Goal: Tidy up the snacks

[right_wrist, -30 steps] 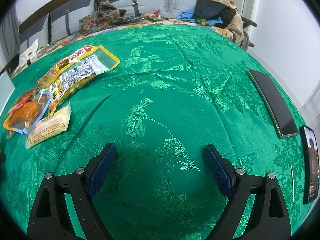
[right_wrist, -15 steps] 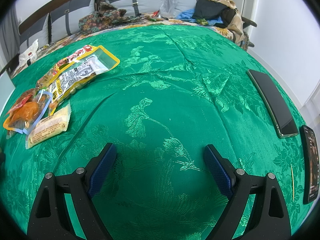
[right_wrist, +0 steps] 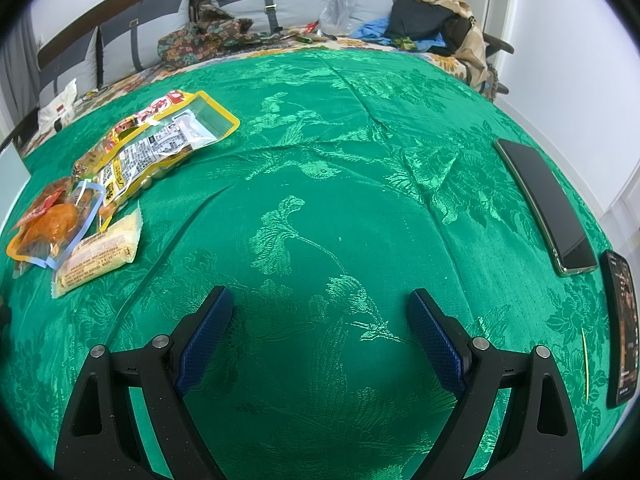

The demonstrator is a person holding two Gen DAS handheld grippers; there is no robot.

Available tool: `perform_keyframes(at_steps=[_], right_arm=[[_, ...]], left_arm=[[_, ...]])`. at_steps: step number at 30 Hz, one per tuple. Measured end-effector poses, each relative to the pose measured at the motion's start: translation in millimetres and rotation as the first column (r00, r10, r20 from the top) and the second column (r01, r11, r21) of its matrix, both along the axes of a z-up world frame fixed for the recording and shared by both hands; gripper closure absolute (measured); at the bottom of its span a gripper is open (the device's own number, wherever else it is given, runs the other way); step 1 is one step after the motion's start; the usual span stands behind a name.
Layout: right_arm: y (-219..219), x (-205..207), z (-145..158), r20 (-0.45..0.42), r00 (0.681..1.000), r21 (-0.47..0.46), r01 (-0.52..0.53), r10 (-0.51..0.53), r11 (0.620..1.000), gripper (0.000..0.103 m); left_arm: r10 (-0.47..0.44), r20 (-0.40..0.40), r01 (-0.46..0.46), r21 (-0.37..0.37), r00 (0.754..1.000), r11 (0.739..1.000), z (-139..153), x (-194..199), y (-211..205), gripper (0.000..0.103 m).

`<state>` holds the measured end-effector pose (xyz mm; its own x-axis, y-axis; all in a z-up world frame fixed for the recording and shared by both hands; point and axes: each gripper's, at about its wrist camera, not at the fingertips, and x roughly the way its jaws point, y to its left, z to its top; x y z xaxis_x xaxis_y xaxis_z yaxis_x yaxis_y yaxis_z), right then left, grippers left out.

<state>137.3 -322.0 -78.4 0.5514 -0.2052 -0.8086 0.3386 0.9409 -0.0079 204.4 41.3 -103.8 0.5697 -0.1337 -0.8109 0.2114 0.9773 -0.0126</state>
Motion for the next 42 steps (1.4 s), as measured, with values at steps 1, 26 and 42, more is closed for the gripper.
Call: perform_keyframes(at_steps=[1,26,42], right_arm=[[0.1,0.1,0.2,0.000,1.000,0.000,0.000,0.000,1.000,0.011],[86.6,121.0,13.4,-0.077,0.990,0.159,-0.109,0.122,0.981,0.013],[65.2,43.2,23.4,-0.164,0.896,0.407,-0.320,0.413,0.856,0.013]], left_arm=[[0.000,0.000,0.000,0.000,1.000,1.000,0.0,0.0,0.0,0.000],[0.000,0.001,0.000,-0.001,1.000,1.000,-0.5,-0.1,-0.1,0.000],[0.000,0.001,0.000,0.000,1.000,1.000,-0.6,0.1,-0.2,0.000]])
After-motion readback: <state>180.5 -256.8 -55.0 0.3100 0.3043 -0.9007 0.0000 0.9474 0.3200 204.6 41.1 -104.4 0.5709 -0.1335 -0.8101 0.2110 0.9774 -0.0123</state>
